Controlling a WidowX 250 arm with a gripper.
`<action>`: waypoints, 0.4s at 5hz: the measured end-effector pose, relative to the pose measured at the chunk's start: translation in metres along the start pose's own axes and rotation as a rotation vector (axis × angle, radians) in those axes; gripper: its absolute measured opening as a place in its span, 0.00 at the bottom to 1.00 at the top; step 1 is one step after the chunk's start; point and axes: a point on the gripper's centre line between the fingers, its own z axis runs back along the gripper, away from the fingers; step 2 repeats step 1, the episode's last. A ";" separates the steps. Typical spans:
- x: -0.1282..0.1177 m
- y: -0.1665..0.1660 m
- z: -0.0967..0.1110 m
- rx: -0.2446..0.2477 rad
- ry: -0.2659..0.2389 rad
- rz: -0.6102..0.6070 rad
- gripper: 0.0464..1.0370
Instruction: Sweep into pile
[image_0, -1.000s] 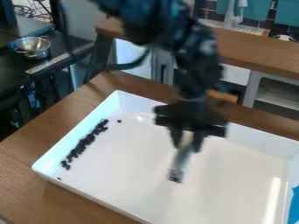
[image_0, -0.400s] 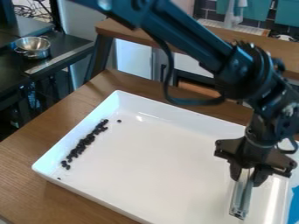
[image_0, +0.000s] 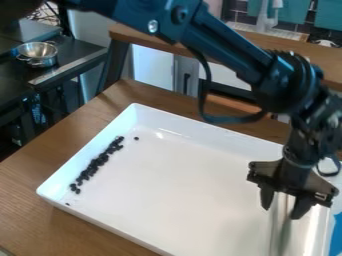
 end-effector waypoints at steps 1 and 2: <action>0.012 0.010 0.039 -0.068 0.158 0.019 0.94; 0.012 0.010 0.039 -0.068 0.158 0.019 0.94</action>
